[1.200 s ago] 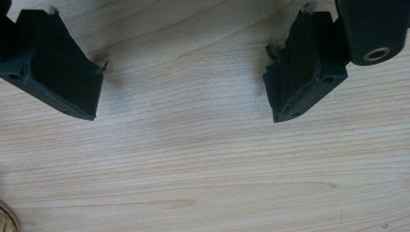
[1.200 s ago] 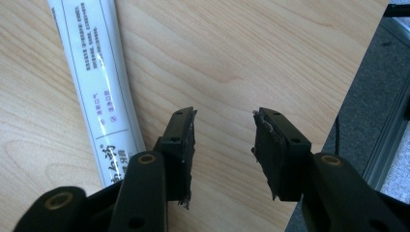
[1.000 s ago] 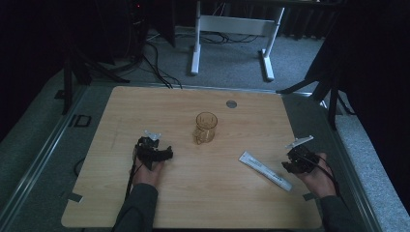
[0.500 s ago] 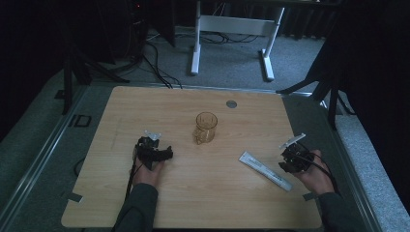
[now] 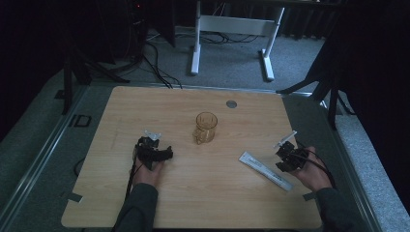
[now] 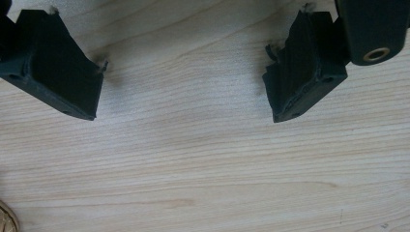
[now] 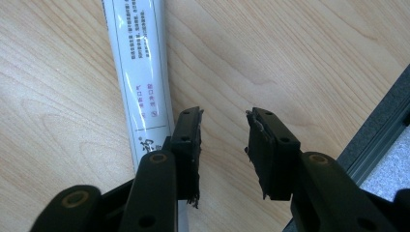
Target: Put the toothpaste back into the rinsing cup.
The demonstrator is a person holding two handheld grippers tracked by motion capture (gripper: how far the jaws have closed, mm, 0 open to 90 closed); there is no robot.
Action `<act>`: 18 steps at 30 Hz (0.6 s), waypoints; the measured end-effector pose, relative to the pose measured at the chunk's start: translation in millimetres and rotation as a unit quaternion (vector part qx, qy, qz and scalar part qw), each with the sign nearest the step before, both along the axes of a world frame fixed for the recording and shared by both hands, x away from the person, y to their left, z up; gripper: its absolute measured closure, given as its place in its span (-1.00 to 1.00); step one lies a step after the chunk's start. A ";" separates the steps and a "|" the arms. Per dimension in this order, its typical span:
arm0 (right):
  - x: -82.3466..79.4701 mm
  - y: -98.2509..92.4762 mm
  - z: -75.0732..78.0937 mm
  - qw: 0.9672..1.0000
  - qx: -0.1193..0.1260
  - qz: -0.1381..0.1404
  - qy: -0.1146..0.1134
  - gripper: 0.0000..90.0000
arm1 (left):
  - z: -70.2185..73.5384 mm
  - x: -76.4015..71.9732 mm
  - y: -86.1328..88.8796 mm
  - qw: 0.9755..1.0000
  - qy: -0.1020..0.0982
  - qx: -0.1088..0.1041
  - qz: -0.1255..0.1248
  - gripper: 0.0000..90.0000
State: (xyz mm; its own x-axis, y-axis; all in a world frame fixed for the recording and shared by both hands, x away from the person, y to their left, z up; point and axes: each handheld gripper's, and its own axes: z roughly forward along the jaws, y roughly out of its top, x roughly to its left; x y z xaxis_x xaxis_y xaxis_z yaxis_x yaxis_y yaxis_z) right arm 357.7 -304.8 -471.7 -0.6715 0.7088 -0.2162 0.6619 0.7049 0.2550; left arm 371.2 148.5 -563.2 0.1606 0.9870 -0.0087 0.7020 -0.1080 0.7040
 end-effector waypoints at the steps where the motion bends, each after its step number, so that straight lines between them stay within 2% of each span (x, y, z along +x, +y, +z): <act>1: 0.5 0.3 0.0 1.000 0.000 0.002 0.000 0.42 | 0.0 0.0 0.0 1.000 0.000 0.000 0.000 -0.74; 8: 3.0 5.3 0.5 1.000 0.001 0.002 0.008 0.35 | 0.0 0.0 0.0 1.000 0.000 0.000 0.000 -0.74; 15: 4.3 15.9 -1.0 1.000 -0.007 0.018 0.022 0.37 | 0.0 0.2 -0.2 1.000 0.000 0.000 0.000 -0.73; 18: 5.3 23.2 -3.4 0.999 -0.018 0.028 0.033 0.38 | 0.2 0.5 -0.2 1.000 0.000 0.001 0.000 -0.73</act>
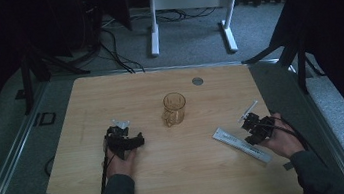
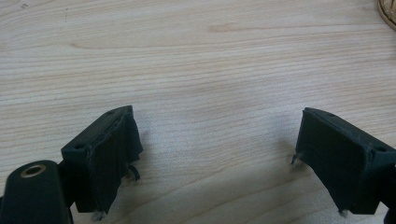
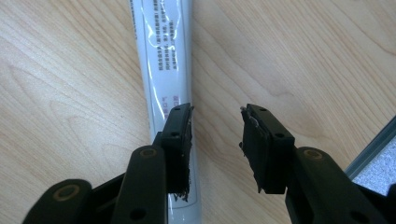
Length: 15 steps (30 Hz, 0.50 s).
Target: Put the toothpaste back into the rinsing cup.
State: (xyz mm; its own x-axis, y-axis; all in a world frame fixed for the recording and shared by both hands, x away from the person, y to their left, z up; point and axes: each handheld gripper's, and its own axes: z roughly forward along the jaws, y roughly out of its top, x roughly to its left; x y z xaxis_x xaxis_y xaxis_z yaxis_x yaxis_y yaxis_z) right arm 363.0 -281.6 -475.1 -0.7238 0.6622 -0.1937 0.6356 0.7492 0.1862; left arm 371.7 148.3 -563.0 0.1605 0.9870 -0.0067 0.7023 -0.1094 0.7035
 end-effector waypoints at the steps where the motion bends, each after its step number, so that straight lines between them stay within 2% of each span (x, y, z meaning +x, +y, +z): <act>1: 0.0 0.0 0.0 1.000 0.000 0.000 0.000 0.38 | 0.0 0.0 0.0 1.000 0.000 0.000 0.000 -0.72; 4: 0.7 6.2 -3.3 1.000 -0.011 0.008 0.008 0.38 | -0.1 0.2 -0.3 1.000 -0.001 -0.001 0.001 -0.72; 15: 1.4 12.9 -9.2 0.999 -0.013 0.027 0.030 0.37 | -0.1 0.4 -0.4 1.000 -0.001 -0.001 0.001 -0.72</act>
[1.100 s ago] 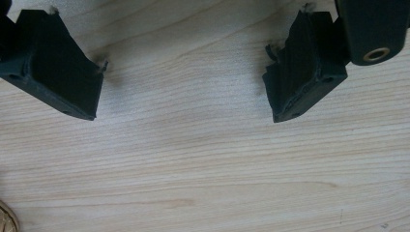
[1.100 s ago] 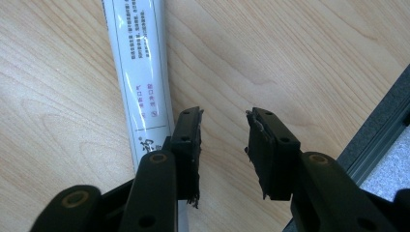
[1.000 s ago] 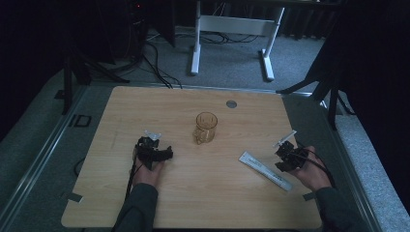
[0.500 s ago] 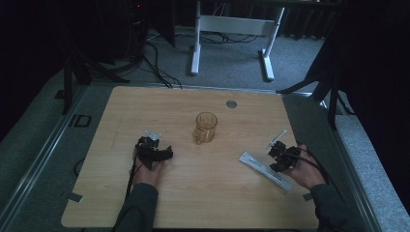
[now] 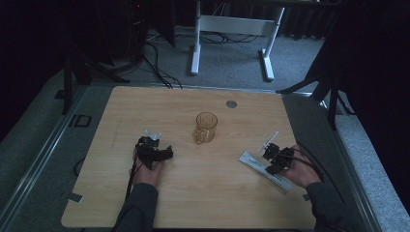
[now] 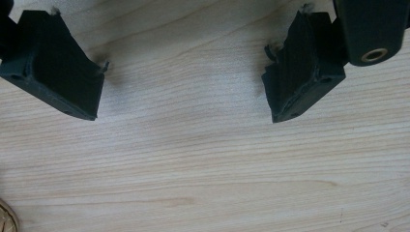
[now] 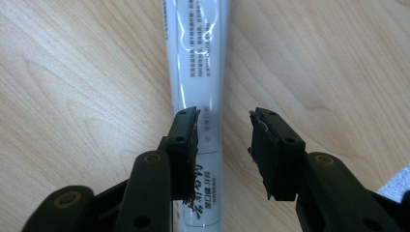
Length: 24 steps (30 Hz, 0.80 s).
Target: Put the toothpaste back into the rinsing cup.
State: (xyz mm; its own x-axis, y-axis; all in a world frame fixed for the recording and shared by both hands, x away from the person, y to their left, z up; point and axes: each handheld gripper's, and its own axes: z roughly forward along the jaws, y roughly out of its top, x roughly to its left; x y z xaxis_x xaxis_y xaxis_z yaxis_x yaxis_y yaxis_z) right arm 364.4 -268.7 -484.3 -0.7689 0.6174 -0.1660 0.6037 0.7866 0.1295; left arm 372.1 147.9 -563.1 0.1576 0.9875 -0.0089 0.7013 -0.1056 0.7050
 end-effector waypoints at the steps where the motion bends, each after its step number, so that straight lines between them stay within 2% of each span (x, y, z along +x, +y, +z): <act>1: 0.4 1.5 -2.3 1.000 -0.001 0.003 0.005 0.37 | 0.1 0.0 0.1 1.000 0.001 0.001 -0.001 -0.72; 3: 1.6 4.6 -6.4 1.000 -0.001 0.008 0.014 0.37 | 0.1 0.0 0.1 1.000 0.001 0.001 -0.001 -0.72; 8: 3.6 8.5 -7.4 1.000 -0.005 0.017 0.020 0.37 | 0.1 0.0 0.1 1.000 0.000 0.000 0.000 -0.72; 15: 5.1 9.8 -15.2 0.998 -0.013 0.026 0.047 0.39 | 0.0 0.0 0.0 1.000 0.000 0.000 0.000 -0.72; 19: 5.7 8.6 -14.8 0.998 -0.011 0.031 0.049 0.42 | 0.1 0.0 0.1 1.000 0.001 0.001 -0.001 -0.72; 21: 4.8 8.2 -13.9 0.998 -0.012 0.048 0.048 0.44 | 0.1 0.1 0.0 1.000 0.000 0.000 0.000 -0.72; 24: 5.0 8.0 -12.8 0.998 -0.012 0.049 0.047 0.44 | 0.1 0.1 0.0 1.000 0.001 0.000 0.000 -0.72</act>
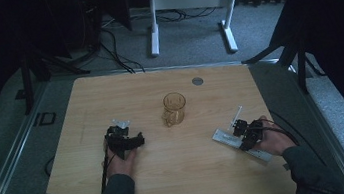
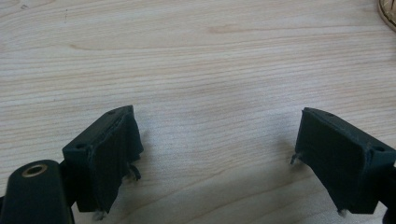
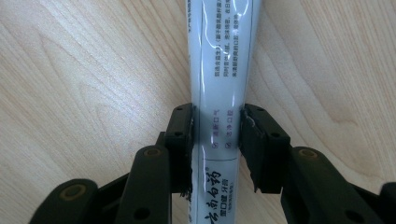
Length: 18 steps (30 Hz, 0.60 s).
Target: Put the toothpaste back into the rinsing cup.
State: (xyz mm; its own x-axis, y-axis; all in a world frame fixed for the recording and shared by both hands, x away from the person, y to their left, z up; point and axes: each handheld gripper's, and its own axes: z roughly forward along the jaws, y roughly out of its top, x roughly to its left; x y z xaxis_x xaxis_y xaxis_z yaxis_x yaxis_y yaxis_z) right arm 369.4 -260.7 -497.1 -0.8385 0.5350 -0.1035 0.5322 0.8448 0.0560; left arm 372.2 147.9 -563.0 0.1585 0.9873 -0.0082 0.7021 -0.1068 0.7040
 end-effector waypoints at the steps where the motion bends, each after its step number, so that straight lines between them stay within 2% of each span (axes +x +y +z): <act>1: 0.3 -0.1 0.2 1.000 0.001 0.000 0.000 0.43 | 0.0 0.0 0.0 1.000 0.000 0.000 0.000 -0.72; 10: 8.1 5.6 -8.0 0.999 -0.015 -0.008 0.027 0.35 | 0.0 0.0 0.0 1.000 0.000 0.000 0.000 -0.72; 18: 13.5 4.0 -11.3 0.999 -0.007 -0.020 0.042 0.34 | 0.0 0.1 0.0 1.000 0.000 0.000 0.000 -0.72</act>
